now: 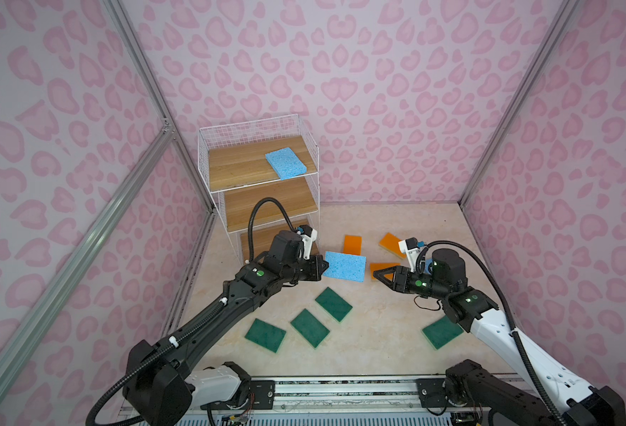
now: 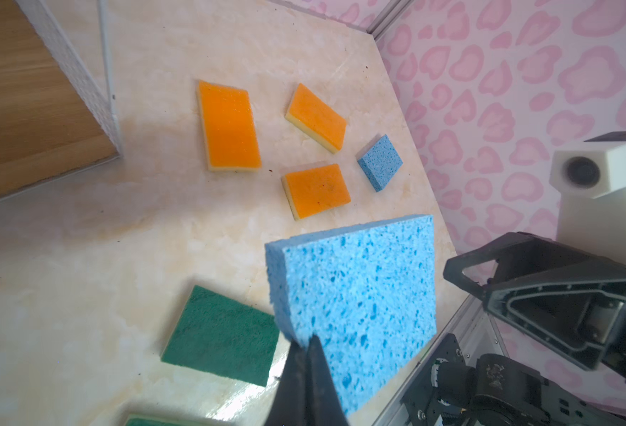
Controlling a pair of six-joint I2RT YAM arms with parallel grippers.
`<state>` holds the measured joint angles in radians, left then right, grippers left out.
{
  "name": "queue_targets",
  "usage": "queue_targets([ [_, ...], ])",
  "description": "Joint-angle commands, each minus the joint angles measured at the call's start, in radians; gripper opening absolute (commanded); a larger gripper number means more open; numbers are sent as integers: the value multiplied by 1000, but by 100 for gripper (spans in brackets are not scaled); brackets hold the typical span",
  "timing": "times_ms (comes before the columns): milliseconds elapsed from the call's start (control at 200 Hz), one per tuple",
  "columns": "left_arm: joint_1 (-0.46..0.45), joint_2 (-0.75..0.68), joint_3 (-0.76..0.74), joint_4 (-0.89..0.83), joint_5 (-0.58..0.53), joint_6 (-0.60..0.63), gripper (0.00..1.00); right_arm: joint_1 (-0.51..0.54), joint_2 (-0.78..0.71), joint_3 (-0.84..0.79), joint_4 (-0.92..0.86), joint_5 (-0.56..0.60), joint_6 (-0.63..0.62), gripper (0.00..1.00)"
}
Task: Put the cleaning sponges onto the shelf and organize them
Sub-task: 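Slide the blue sponge shelfward with the left gripper while the right gripper grips it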
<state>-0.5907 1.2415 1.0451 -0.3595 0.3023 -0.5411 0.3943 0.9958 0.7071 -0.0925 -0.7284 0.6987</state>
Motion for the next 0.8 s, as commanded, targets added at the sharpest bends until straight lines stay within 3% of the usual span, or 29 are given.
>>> queue_targets([
  [0,21,-28,21,-63,62,24,3,27,37,28,82,-39,23,41],
  [190,44,-45,41,-104,95,39,4,30,120,108,119,-58,15,50],
  [460,95,-67,50,-123,141,41,4,12,272,230,126,-170,-20,42],
  [660,139,-58,81,-125,185,41,3,15,324,275,94,-216,-66,49],
  [795,149,-43,101,-126,203,46,4,14,346,283,121,-238,-57,47],
])
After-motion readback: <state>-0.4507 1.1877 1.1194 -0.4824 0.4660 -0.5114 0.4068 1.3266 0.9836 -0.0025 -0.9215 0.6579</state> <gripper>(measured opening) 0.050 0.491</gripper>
